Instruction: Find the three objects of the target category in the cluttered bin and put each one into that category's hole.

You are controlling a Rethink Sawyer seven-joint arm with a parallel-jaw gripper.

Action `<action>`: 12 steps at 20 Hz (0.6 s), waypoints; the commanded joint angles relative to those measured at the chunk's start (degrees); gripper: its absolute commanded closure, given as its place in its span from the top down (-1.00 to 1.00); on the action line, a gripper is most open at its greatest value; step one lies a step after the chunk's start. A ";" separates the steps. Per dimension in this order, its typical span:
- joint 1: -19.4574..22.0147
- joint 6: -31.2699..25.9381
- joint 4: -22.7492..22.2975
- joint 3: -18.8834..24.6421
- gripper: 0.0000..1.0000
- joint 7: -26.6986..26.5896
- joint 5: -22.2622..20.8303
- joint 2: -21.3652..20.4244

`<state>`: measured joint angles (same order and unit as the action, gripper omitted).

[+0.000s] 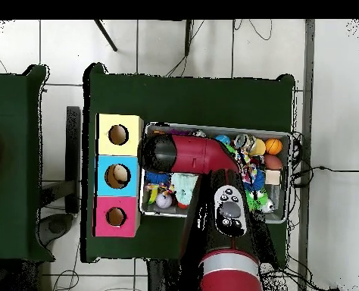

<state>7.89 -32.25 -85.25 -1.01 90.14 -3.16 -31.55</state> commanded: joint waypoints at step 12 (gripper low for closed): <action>1.18 3.77 1.88 4.65 1.00 3.25 -2.47 6.78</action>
<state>7.72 -31.93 -83.04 -0.95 90.14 -3.17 -28.33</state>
